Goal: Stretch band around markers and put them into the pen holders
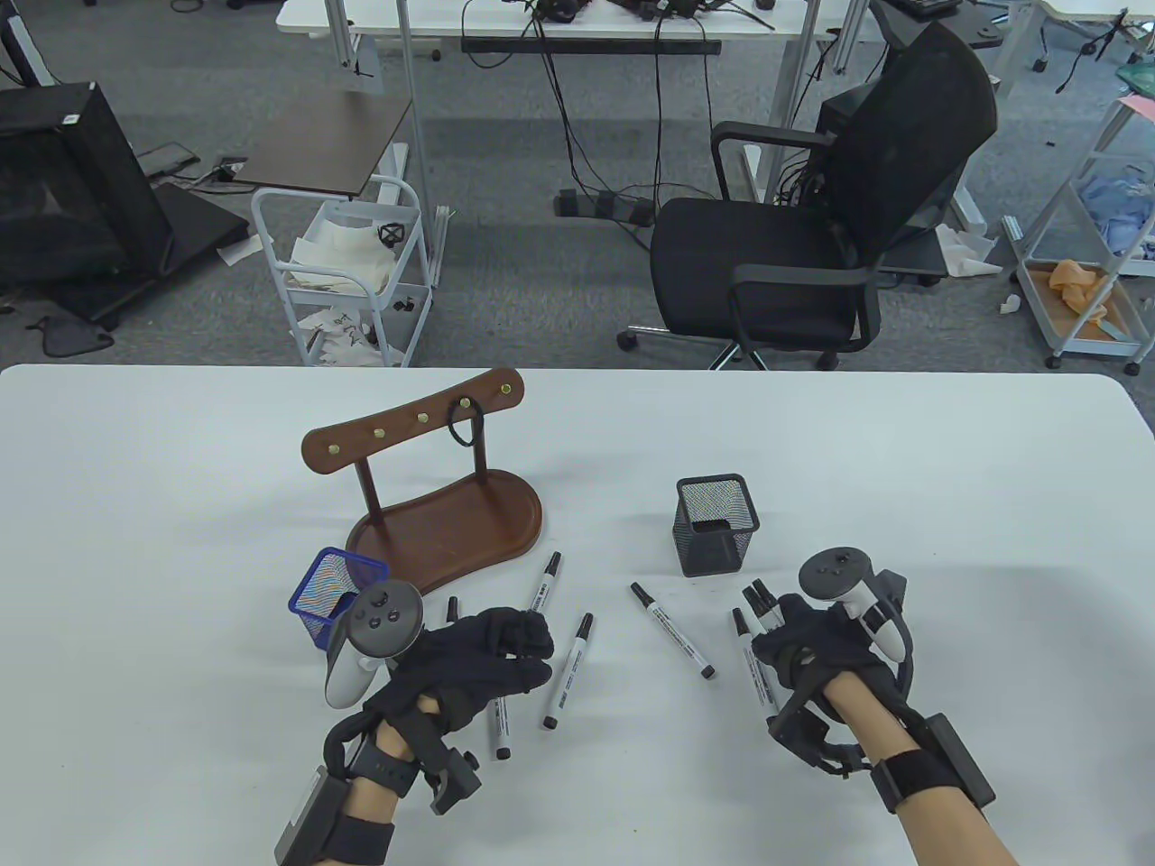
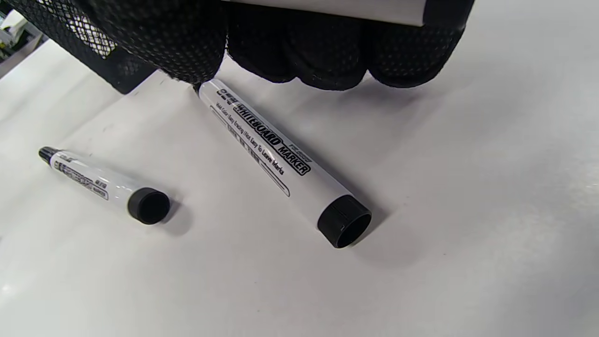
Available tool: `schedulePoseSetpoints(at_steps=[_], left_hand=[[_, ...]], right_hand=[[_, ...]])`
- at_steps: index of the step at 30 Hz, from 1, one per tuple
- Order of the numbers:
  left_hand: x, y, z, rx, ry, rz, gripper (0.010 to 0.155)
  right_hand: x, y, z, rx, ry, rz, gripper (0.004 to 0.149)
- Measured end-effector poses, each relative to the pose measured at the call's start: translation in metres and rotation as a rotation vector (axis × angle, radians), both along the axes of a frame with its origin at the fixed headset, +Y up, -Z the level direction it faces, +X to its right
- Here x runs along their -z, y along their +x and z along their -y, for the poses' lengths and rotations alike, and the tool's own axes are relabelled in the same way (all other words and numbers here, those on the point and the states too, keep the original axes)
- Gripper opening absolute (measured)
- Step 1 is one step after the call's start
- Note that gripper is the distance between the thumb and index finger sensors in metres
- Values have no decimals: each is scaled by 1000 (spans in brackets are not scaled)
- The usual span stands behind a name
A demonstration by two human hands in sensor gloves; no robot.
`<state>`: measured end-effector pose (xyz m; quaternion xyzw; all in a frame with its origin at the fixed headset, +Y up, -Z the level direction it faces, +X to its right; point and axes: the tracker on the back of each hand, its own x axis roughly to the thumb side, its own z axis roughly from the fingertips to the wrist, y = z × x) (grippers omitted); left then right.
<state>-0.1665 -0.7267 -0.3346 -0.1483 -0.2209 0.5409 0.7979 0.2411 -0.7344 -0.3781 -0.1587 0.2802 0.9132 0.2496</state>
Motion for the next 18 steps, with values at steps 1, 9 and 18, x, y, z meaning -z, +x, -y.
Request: schedulePoseSetpoints(at_steps=[1, 9, 18], left_hand=[[0, 0, 0, 0, 0, -1, 64], [0, 1, 0, 0, 3, 1, 64], [0, 1, 0, -5, 6, 0, 63]], right_hand=[[0, -1, 1, -11, -4, -1, 51], [-6, -10, 7, -95, -44, -19, 60], [-6, -18, 10, -149, -43, -12, 60]])
